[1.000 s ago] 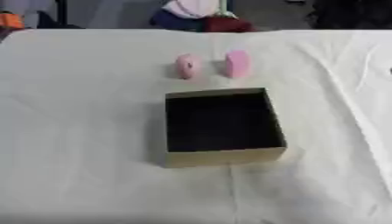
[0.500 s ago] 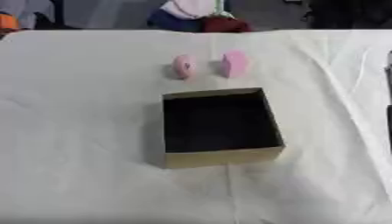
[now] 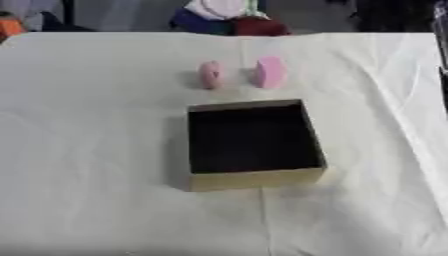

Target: Pick up objects on the table and place them in the box.

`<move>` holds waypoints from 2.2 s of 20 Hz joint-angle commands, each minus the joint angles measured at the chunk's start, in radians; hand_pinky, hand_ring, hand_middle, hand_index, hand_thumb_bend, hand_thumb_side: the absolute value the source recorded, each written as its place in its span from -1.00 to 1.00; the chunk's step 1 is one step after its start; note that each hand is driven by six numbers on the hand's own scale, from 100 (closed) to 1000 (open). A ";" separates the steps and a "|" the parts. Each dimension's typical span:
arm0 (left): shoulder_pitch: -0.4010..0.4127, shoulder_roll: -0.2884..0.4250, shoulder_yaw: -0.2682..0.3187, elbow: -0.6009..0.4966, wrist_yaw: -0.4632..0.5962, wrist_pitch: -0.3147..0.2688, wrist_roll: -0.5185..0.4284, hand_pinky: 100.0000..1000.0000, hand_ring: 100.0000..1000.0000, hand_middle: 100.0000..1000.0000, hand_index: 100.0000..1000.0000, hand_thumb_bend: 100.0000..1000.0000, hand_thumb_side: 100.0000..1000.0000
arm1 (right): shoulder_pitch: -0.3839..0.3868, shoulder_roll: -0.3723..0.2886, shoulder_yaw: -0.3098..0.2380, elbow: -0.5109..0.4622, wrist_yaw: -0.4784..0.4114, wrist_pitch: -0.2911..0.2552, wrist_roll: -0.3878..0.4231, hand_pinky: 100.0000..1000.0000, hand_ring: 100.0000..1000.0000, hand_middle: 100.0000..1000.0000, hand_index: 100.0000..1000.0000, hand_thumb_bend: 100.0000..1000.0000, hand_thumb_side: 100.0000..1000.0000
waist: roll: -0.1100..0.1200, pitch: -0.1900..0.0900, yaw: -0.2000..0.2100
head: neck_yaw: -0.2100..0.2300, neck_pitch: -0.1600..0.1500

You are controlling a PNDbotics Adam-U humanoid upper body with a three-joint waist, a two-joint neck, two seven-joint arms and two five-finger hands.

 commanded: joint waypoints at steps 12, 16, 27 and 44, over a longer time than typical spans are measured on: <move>0.001 0.035 -0.003 -0.014 -0.007 -0.001 -0.015 -0.02 0.17 0.34 0.49 -1.00 0.43 | -0.336 -0.077 0.041 0.715 0.393 -0.229 0.034 0.64 0.59 0.29 0.48 -1.00 1.00 | 0.000 -0.020 -0.011 | 0.019 0.001; -0.002 0.037 -0.005 -0.014 -0.006 0.000 -0.018 -0.02 0.17 0.34 0.49 -1.00 0.43 | -0.381 -0.056 0.029 0.844 0.507 -0.300 0.019 0.63 0.61 0.33 0.52 -1.00 1.00 | 0.000 -0.018 -0.012 | 0.021 0.001; -0.008 0.039 -0.012 -0.014 -0.002 -0.001 -0.027 -0.02 0.17 0.34 0.49 -1.00 0.43 | -0.429 -0.007 0.026 1.043 0.716 -0.434 0.055 0.66 0.72 0.49 0.59 -0.55 1.00 | -0.002 -0.013 -0.016 | 0.019 -0.004; -0.009 0.041 -0.017 -0.014 0.005 -0.001 -0.038 -0.02 0.17 0.34 0.49 -1.00 0.42 | -0.490 0.086 0.010 1.120 0.878 -0.491 0.275 0.74 0.84 0.67 0.72 0.22 0.05 | -0.006 -0.022 -0.014 | 0.011 0.009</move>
